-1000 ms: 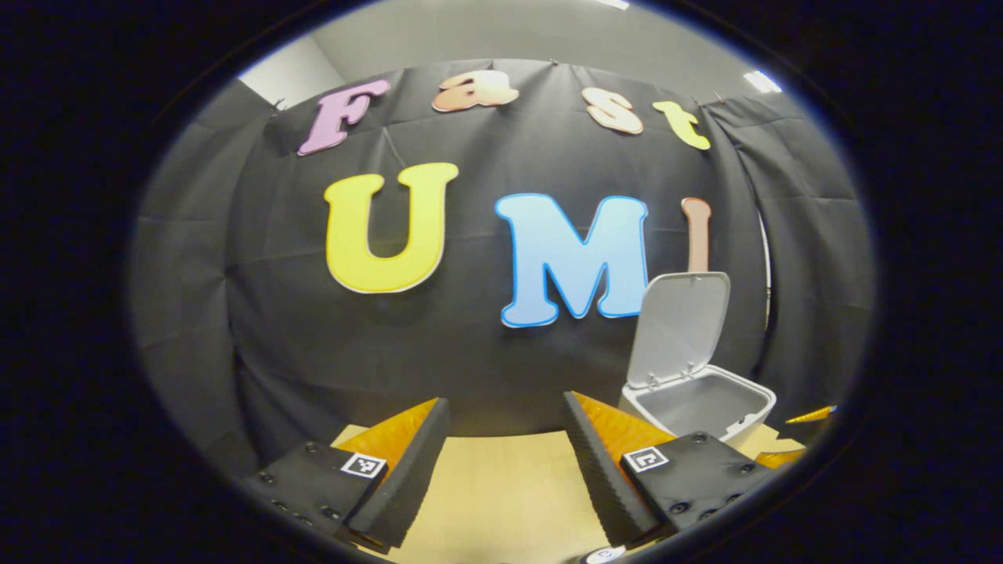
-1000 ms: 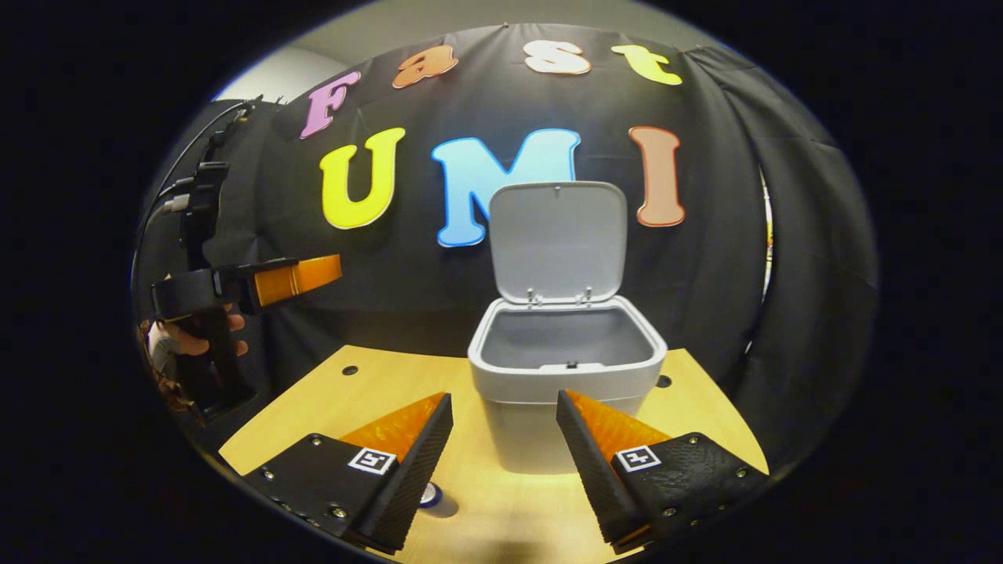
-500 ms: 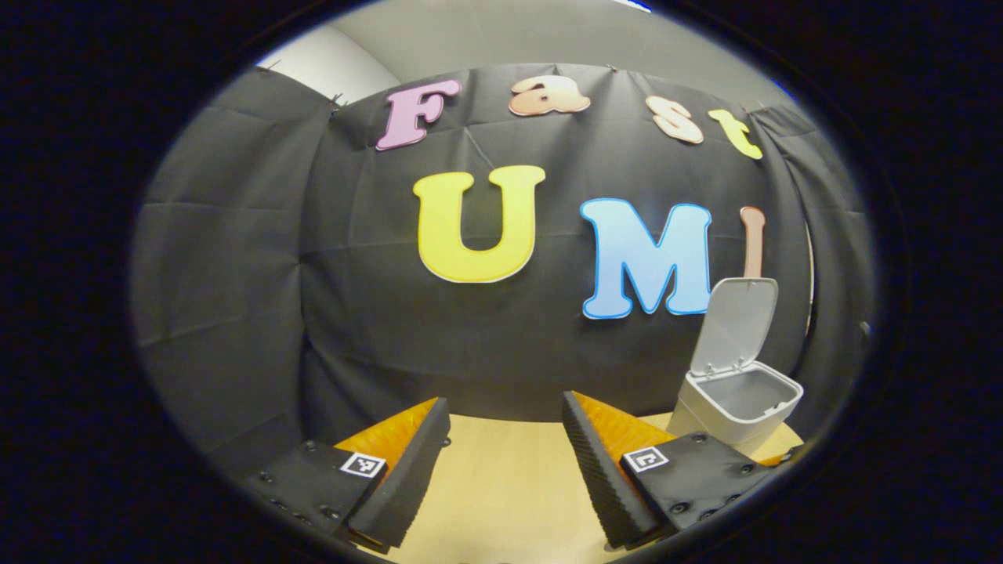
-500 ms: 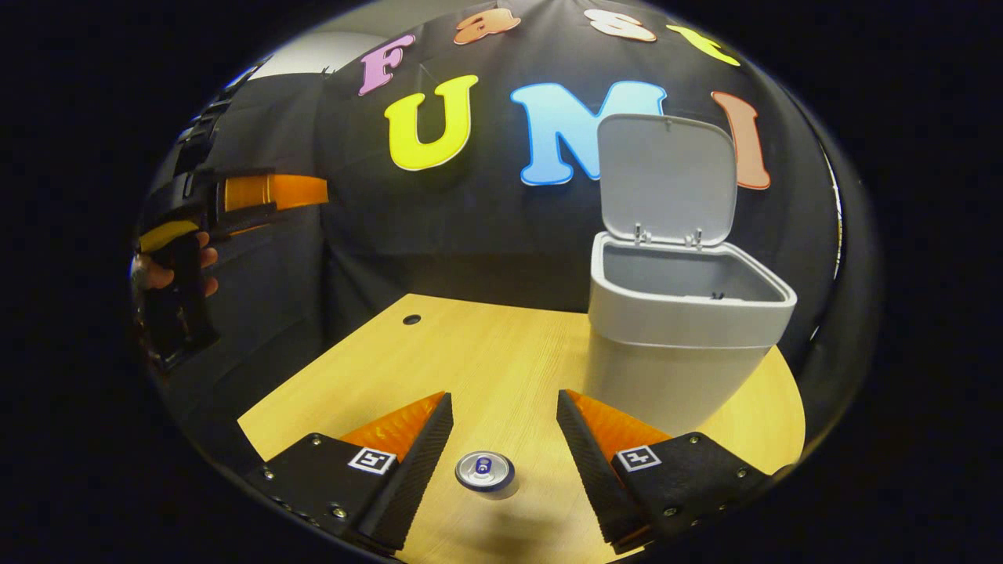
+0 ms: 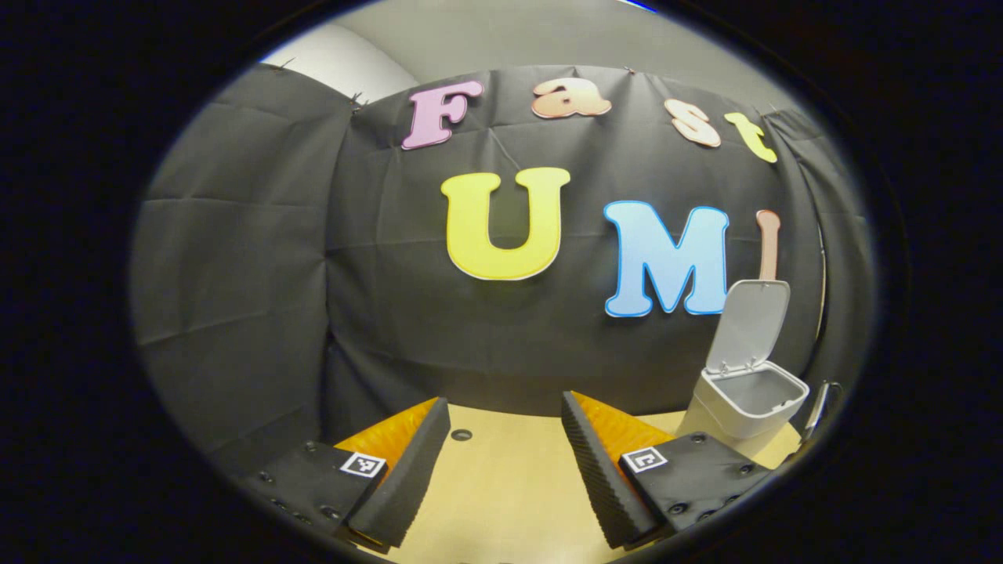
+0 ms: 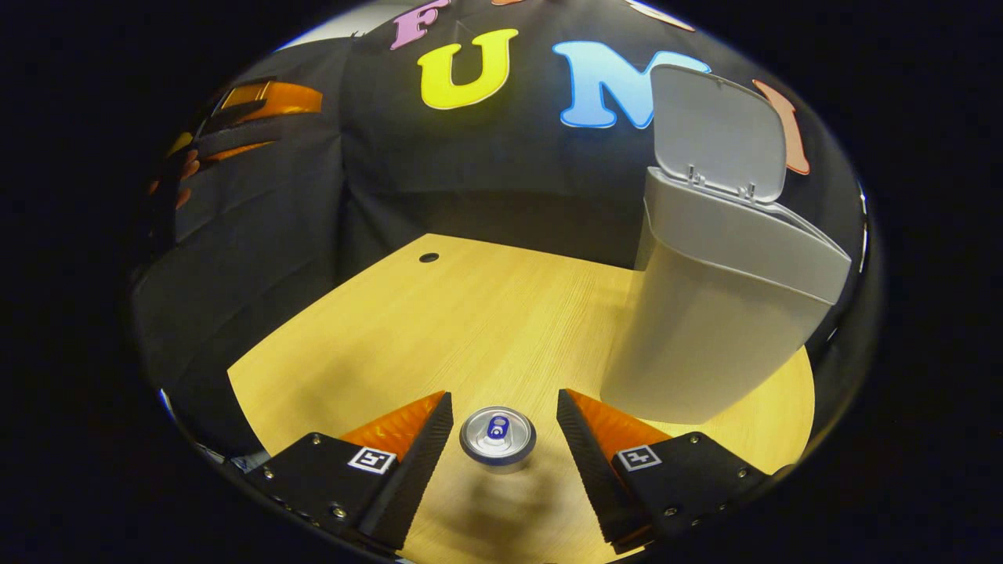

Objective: Press the lid of the desktop garbage bin to open it, pick up the crumpled paper on the desktop and throw it into the bin, then pick up the pop can on the desktop and drop it into the bin, and finally close the garbage bin lid.

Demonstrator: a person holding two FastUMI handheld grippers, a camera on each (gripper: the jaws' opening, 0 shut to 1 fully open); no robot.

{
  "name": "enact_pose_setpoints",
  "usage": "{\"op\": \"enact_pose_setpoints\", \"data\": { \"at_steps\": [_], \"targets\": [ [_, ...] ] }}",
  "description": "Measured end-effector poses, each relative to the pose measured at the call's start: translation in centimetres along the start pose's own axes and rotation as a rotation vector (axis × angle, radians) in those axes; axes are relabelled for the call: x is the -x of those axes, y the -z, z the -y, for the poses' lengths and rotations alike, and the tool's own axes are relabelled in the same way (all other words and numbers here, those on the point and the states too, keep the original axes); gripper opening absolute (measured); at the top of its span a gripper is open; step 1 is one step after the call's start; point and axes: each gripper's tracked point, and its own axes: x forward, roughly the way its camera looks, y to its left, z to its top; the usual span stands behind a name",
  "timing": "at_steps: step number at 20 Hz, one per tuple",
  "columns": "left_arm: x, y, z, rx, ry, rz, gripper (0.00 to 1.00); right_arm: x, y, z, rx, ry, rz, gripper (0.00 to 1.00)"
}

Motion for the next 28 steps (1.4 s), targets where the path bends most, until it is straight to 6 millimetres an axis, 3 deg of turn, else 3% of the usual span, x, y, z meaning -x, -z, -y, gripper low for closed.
{"op": "enact_pose_setpoints", "data": {
  "at_steps": [17, 23, 28],
  "targets": [
    [1.7, 1.1, -1.9, 0.014, -0.054, -0.021, 0.96, -3.3, 4.3, -0.2, 0.026, -0.028, -0.140, 0.87],
    [1.2, 1.6, -1.3, 0.022, -0.039, -0.030, 0.96, -2.1, 2.6, -0.1, 0.012, -0.020, -0.098, 0.83],
    [0.3, 2.0, 0.0, 0.029, -0.009, -0.035, 0.96, 0.8, -3.2, 0.0, -0.011, -0.021, 0.041, 0.83]
  ]
}}
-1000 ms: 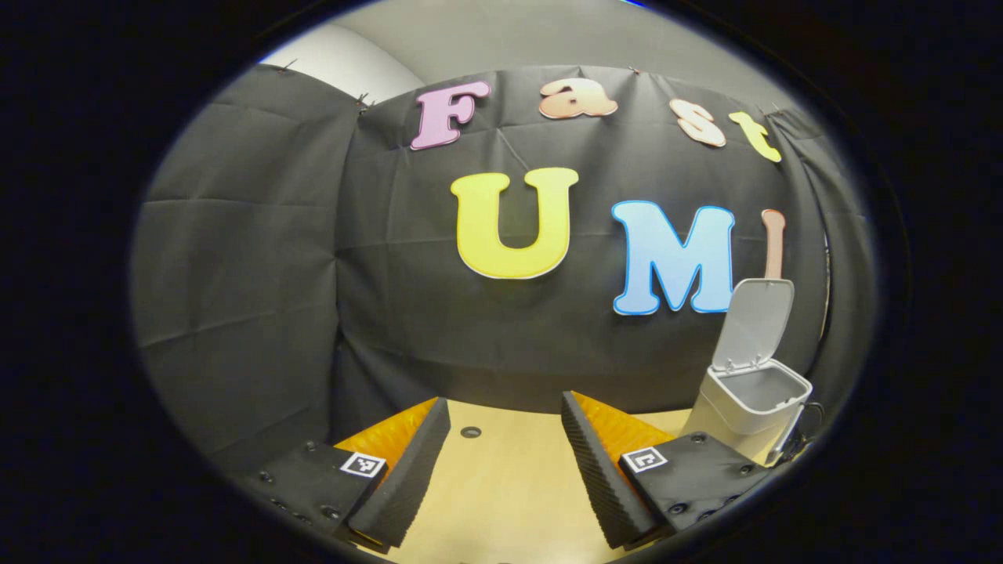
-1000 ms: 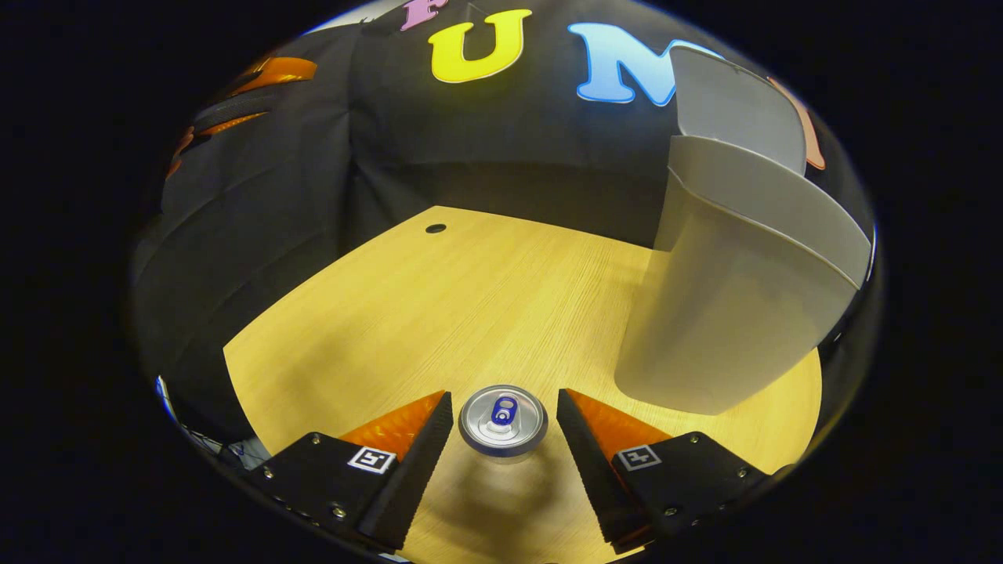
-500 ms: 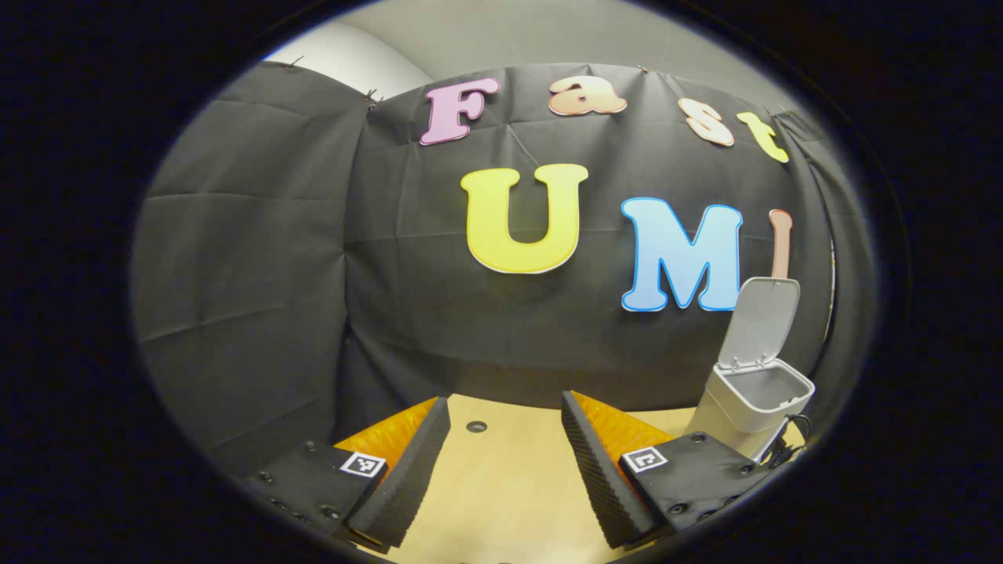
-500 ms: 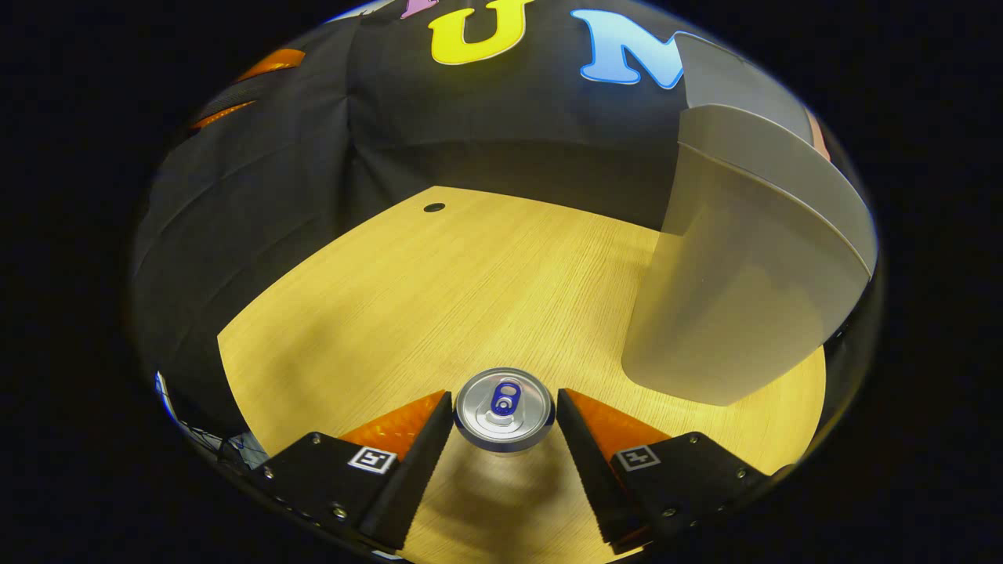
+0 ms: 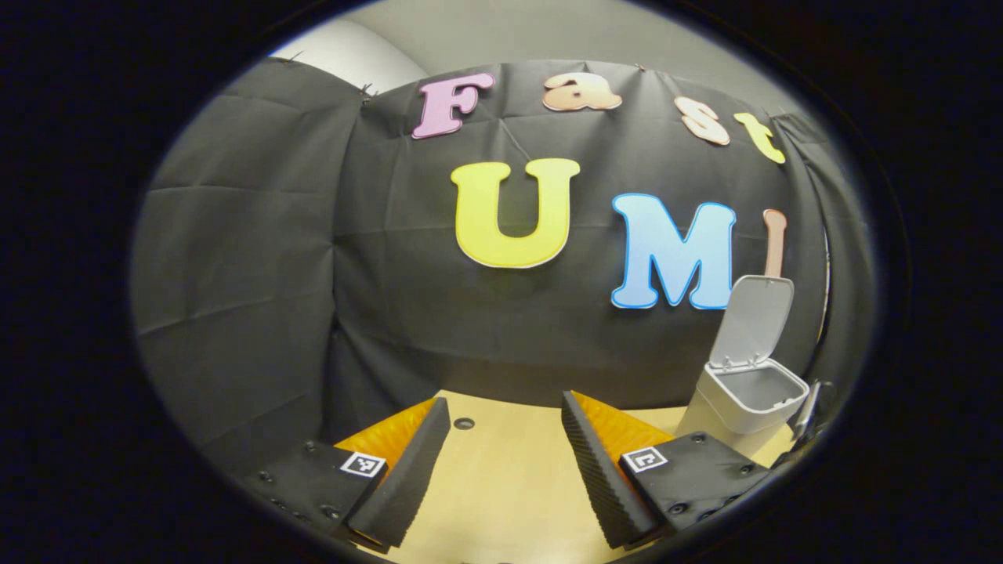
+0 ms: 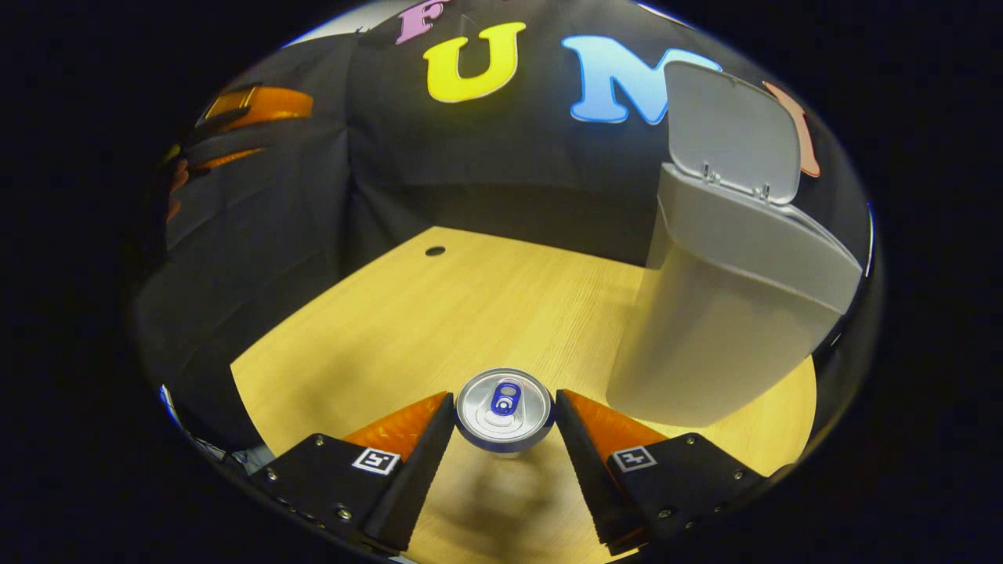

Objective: Press the lid of the desktop garbage bin to open it, pick up the crumpled paper on the desktop and throw it into the bin, then pick up the pop can on the desktop and drop it into the bin, and finally close the garbage bin lid.

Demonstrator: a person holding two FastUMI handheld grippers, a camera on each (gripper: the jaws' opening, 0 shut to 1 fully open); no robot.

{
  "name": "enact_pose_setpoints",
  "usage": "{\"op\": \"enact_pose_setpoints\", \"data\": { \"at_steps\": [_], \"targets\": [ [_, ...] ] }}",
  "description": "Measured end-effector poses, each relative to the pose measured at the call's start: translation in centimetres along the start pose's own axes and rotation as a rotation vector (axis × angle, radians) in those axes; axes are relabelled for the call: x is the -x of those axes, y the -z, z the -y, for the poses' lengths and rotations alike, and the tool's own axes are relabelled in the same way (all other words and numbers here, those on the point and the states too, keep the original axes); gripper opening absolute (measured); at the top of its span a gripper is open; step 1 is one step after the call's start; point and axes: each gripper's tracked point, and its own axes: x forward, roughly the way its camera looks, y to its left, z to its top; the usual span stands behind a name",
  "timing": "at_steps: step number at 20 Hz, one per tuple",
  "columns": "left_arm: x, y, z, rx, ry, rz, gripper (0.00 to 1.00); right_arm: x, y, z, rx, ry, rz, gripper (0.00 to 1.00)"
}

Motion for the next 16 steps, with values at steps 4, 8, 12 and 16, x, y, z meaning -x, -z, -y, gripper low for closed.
{"op": "enact_pose_setpoints", "data": {
  "at_steps": [4, 8, 12, 16],
  "targets": [
    [-0.8, 0.0, 1.4, -0.003, 0.034, 0.000, 0.92, 2.3, -4.0, -0.2, -0.085, 0.004, 0.106, 0.83],
    [-1.6, 0.3, 3.1, -0.007, 0.073, -0.005, 0.96, 5.0, -8.2, 1.1, -0.083, 0.043, 0.192, 0.83],
    [-2.3, 0.9, 4.9, 0.010, 0.114, -0.018, 0.96, 8.6, -14.7, 3.2, -0.047, 0.101, 0.338, 0.83],
    [-2.7, 1.1, 6.2, 0.025, 0.143, -0.024, 0.96, 11.6, -20.2, 5.6, -0.052, 0.163, 0.465, 0.82]
  ]
}}
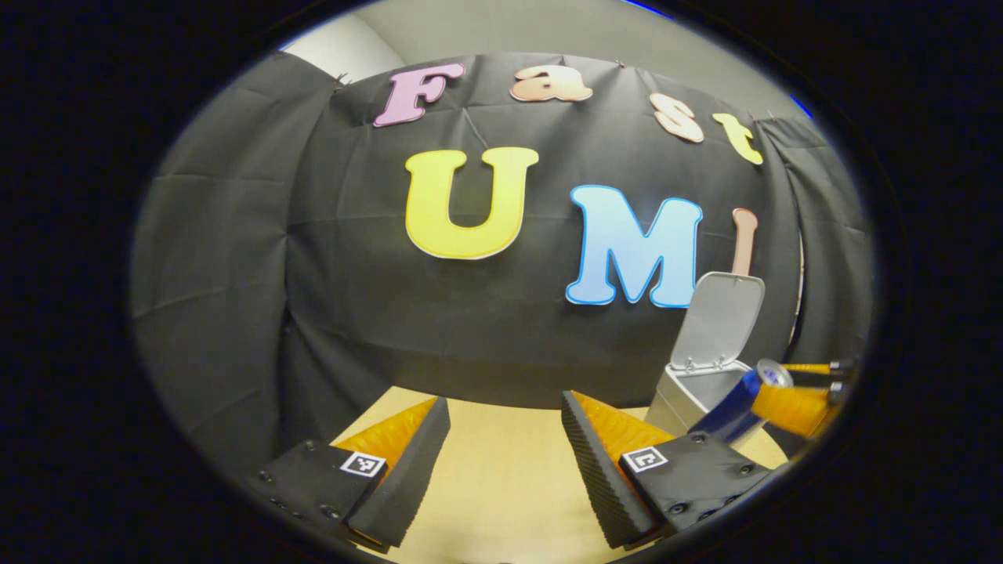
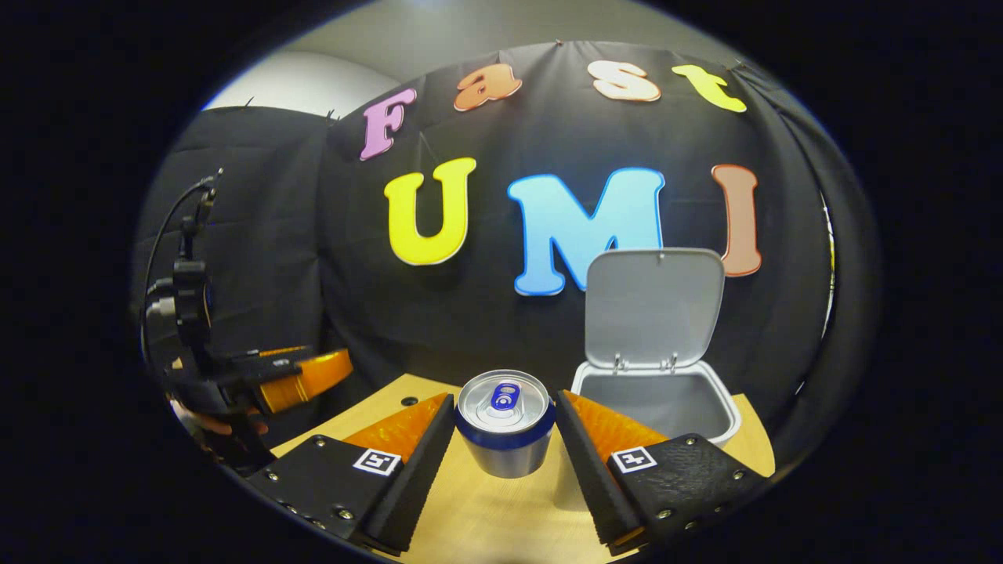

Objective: Press the lid of the desktop garbage bin to open it, pick up the crumpled paper on the desktop and throw it into the bin, then pick up the pop can on the desktop and drop it into the bin, and finally close the garbage bin lid.

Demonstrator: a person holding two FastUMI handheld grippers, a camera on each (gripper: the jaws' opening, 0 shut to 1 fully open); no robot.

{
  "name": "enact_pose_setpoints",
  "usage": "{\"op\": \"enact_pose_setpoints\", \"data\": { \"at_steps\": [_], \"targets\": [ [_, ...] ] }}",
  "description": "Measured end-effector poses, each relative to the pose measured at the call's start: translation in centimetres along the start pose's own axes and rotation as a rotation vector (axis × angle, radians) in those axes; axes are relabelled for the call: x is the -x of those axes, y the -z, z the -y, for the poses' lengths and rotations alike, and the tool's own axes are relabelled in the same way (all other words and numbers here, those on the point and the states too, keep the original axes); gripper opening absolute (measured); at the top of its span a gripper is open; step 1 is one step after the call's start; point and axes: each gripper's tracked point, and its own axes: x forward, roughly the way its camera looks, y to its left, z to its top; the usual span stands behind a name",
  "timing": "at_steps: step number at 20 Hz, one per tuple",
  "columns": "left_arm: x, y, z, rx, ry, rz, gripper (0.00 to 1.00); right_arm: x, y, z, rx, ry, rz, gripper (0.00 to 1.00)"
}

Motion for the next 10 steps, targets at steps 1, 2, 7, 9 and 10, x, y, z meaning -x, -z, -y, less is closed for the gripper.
{"op": "enact_pose_setpoints", "data": {
  "at_steps": [1, 2, 7, 9, 10],
  "targets": [
    [0.0, 0.0, 0.2, 0.000, 0.004, 0.001, 0.96, -0.2, -1.3, 0.8, 0.008, 0.021, 0.031, 0.82],
    [-0.1, 0.0, 0.3, 0.001, 0.007, 0.002, 0.96, -0.6, -2.3, 1.7, 0.018, 0.040, 0.053, 0.82],
    [0.0, 0.0, -0.1, 0.010, 0.002, -0.002, 0.96, -2.7, -3.0, 6.0, 0.043, 0.137, 0.074, 0.83],
    [0.4, 0.1, -0.9, 0.010, -0.013, -0.005, 0.95, -3.9, -2.0, 7.8, 0.045, 0.170, 0.048, 0.82],
    [0.4, 0.1, -1.3, 0.010, -0.023, -0.004, 0.95, -4.5, -1.4, 8.6, 0.049, 0.182, 0.035, 0.83]
  ]
}}
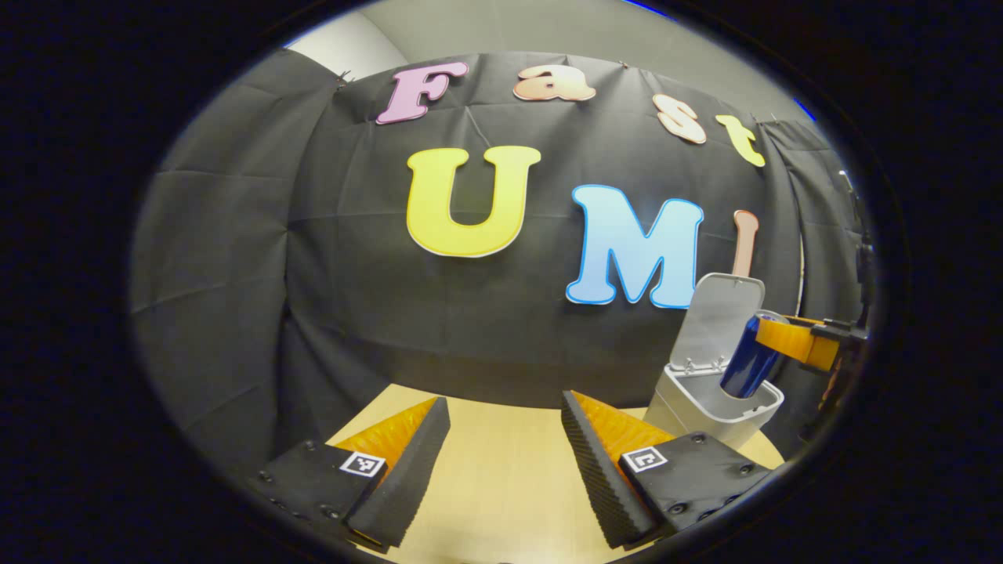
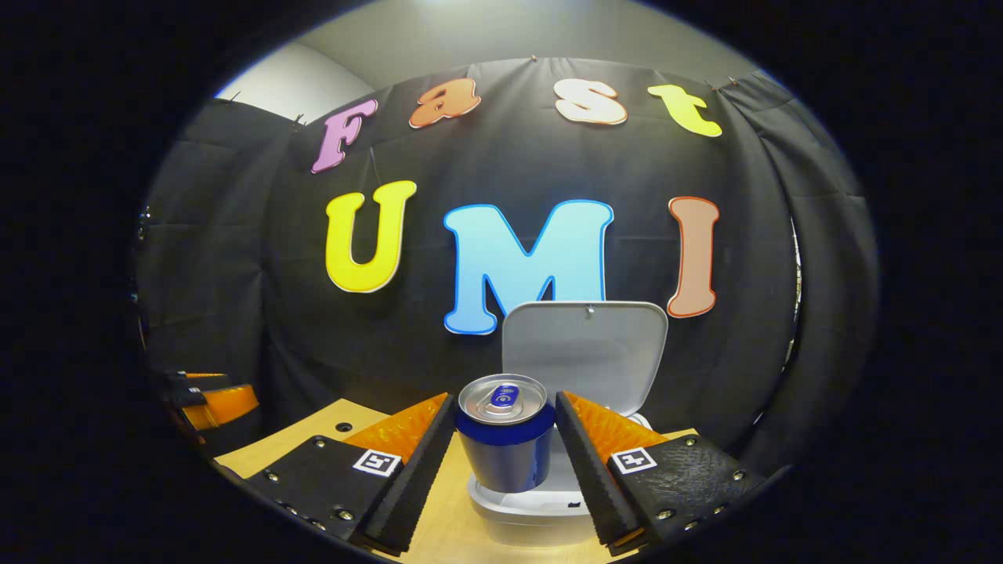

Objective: Press the lid of the desktop garbage bin to open it, pick up the crumpled paper on the desktop and throw it into the bin, then pick up the pop can on the desktop and drop it into the bin, and finally close the garbage bin lid.

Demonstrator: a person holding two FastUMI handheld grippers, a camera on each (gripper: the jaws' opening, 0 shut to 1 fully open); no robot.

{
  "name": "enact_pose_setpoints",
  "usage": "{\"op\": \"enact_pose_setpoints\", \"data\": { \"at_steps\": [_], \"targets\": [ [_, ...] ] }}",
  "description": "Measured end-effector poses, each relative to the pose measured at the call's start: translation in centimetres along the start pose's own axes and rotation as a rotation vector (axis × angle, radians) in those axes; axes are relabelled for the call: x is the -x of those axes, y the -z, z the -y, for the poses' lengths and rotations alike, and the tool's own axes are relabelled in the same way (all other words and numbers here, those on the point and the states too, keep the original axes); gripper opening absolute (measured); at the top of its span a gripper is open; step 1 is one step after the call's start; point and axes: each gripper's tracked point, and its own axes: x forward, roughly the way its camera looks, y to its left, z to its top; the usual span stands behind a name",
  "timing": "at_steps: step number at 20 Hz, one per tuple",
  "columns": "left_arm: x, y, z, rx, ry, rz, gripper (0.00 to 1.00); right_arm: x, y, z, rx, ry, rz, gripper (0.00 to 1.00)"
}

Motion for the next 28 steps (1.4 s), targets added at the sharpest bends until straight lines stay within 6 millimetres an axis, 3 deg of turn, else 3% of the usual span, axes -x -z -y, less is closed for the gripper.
{"op": "enact_pose_setpoints", "data": {
  "at_steps": [7, 10, 13, 19, 25, 28],
  "targets": [
    [1.2, 0.5, -4.2, -0.011, -0.094, -0.007, 0.93, -4.6, 7.5, 4.4, -0.012, 0.081, -0.181, 0.83],
    [1.3, 0.8, -5.2, -0.013, -0.120, -0.012, 0.93, -5.1, 9.6, 4.8, -0.023, 0.090, -0.222, 0.83],
    [1.1, 0.9, -5.0, -0.008, -0.122, -0.018, 0.92, -5.3, 11.2, 4.9, -0.034, 0.090, -0.256, 0.83],
    [0.5, 0.8, -3.8, -0.011, -0.102, -0.018, 0.95, -5.2, 12.8, 5.3, -0.046, 0.101, -0.292, 0.83],
    [0.6, 0.8, -3.9, -0.016, -0.104, -0.020, 0.92, -4.8, 13.2, 5.3, -0.057, 0.105, -0.297, 0.84],
    [0.8, 0.9, -3.9, -0.017, -0.101, -0.024, 0.96, -4.7, 13.1, 5.2, -0.045, 0.098, -0.301, 0.84]
  ]
}}
